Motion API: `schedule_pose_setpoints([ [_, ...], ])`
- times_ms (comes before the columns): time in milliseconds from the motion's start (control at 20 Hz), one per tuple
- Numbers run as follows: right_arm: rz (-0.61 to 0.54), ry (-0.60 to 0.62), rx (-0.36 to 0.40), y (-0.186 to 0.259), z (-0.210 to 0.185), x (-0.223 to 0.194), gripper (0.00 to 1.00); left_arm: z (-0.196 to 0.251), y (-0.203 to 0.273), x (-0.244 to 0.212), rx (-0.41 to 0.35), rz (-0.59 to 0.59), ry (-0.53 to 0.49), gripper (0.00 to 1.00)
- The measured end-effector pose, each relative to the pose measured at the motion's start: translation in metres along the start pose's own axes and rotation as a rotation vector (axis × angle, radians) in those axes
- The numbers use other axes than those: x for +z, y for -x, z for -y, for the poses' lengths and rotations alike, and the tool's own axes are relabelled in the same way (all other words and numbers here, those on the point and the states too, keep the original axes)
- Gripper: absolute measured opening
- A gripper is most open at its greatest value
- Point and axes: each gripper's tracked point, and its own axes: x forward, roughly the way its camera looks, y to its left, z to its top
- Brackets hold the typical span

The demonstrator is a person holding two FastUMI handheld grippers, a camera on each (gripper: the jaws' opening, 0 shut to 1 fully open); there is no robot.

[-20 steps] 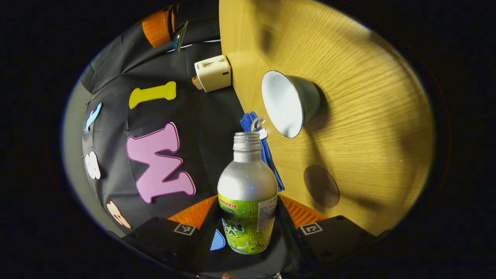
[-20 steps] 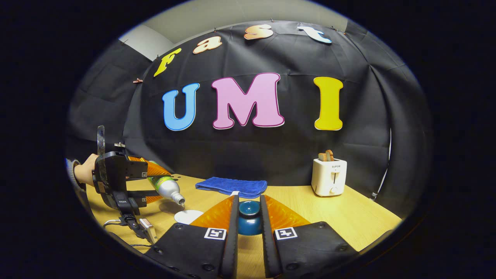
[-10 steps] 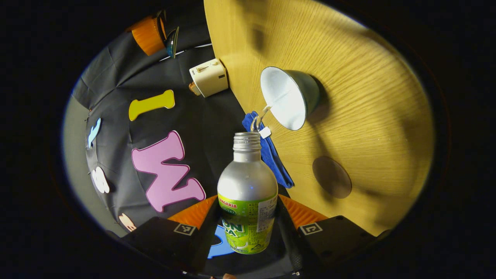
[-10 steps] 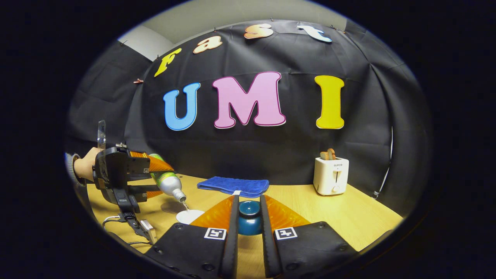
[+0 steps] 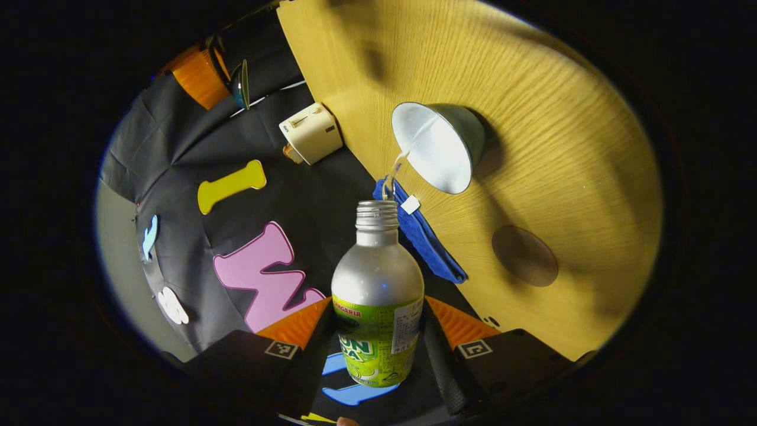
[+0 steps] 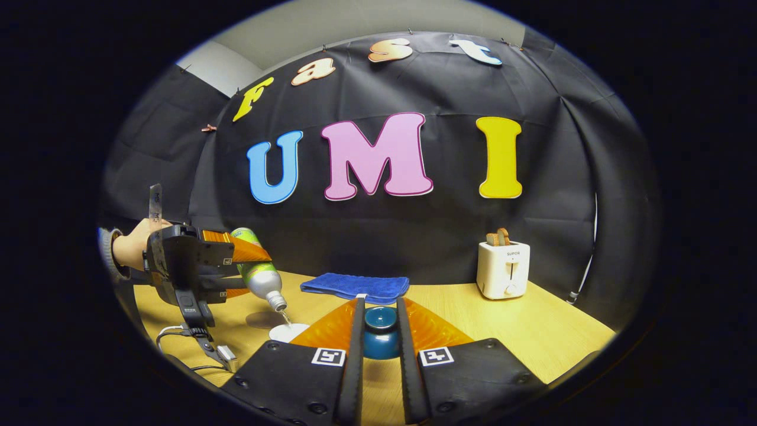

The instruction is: Open the teacup lid with one hand, grasp the water bottle and pour water into the teacup with the other hand; after pouring, place the water bottle on the coaster and then close the teacup lid.

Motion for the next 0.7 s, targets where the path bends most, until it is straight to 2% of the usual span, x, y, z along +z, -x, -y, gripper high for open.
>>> schedule_pose_setpoints([
  [200,0.006,-0.004,0.0,0.001,0.001,0.003,0.31,-0.005,0.0,-0.005,0.01,-0.014,-0.103,0.82],
  [700,0.021,-0.008,-0.004,0.004,0.004,0.01,0.31,-0.005,-0.002,-0.01,0.05,0.009,-0.226,0.82],
])
